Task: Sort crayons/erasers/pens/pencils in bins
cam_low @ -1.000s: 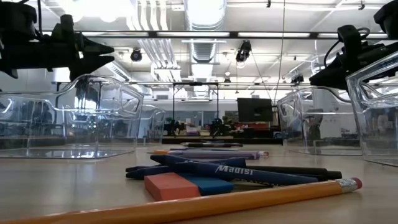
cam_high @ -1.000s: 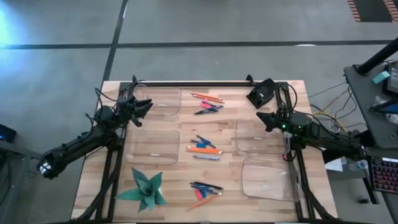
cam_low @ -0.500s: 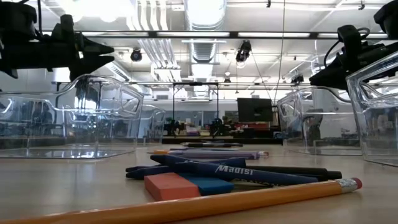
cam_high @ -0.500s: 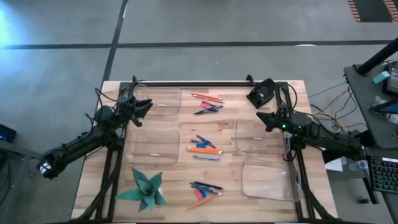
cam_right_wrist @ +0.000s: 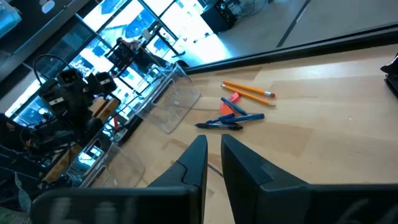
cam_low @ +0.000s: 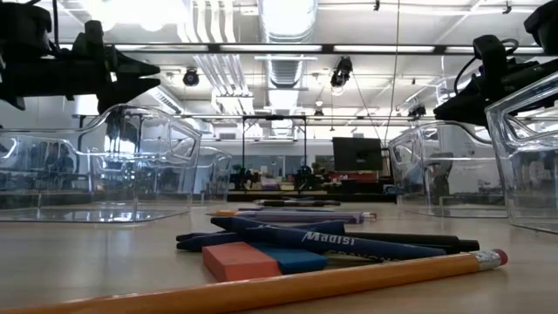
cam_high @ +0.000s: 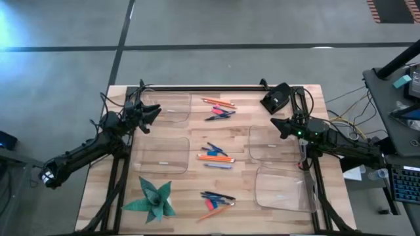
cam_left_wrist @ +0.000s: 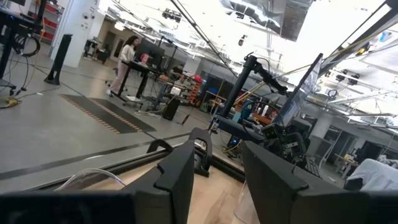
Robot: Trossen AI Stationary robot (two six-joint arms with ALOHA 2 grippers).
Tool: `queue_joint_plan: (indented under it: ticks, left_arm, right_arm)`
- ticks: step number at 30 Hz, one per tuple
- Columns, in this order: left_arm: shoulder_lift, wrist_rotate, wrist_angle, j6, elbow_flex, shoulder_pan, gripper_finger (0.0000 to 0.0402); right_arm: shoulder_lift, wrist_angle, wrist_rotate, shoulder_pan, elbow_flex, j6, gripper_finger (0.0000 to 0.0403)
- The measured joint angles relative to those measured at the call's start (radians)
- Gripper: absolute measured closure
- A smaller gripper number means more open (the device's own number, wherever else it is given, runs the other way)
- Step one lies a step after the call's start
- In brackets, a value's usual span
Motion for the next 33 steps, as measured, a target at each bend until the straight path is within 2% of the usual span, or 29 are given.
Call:
queue_joint_plan:
  ticks: [23,26,33]
  left_arm:
    - [0.000,-0.003,0.000,0.029,0.000,0.000,0.0278]
    - [0.000,-0.035,0.000,0.029,0.000,0.000,0.0278]
    - [0.000,-0.200,0.055,0.037,0.000,0.000,0.0278]
  right_arm:
    - [0.000,0.000,0.000,0.000,0.000,0.000,0.0364]
    - [0.000,0.000,0.000,0.000,0.000,0.000,0.0364]
    - [0.000,0.000,0.000,0.000,0.000,0.000,0.0364]
